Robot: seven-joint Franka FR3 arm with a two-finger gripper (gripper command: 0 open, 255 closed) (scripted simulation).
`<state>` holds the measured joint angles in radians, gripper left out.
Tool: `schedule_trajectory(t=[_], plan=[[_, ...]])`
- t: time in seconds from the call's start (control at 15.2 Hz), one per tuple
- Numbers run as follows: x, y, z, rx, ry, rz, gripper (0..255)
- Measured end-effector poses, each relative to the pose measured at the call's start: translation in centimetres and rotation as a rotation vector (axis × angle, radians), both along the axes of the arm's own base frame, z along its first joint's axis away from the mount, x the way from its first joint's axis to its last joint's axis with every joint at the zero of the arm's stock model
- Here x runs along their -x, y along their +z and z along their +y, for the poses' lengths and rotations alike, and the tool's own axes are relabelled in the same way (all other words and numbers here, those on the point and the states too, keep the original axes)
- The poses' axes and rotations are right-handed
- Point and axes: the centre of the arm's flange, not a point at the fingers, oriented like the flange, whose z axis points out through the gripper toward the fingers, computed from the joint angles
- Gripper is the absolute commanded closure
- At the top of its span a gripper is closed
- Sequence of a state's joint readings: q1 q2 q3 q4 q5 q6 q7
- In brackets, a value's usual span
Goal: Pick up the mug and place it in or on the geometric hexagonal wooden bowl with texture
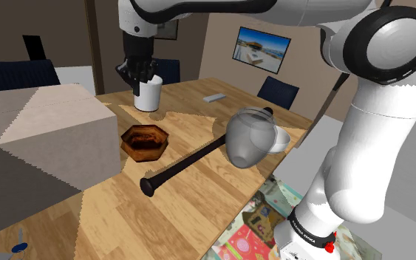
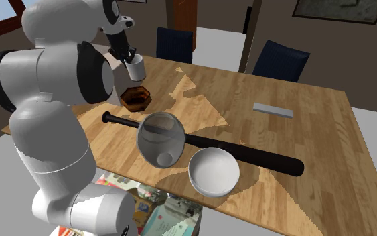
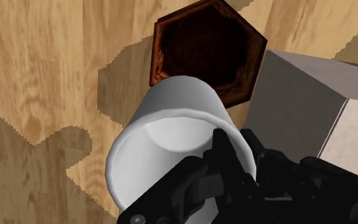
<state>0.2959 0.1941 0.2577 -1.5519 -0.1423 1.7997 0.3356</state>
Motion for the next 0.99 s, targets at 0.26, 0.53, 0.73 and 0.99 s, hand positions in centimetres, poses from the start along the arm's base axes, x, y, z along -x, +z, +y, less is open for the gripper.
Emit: schedule_trajectory(t=[0.26, 0.53, 0.73, 0.99], plan=[[1.1, -1.2, 1.9, 0.000, -0.001, 0.001, 255], [1.0, -3.1, 2.1, 0.000, -0.002, 0.001, 255], [1.0, -4.6, 2.1, 0.000, -0.002, 0.001, 255], [1.1, -6.8, 2.2, 0.000, -0.002, 0.001, 255]])
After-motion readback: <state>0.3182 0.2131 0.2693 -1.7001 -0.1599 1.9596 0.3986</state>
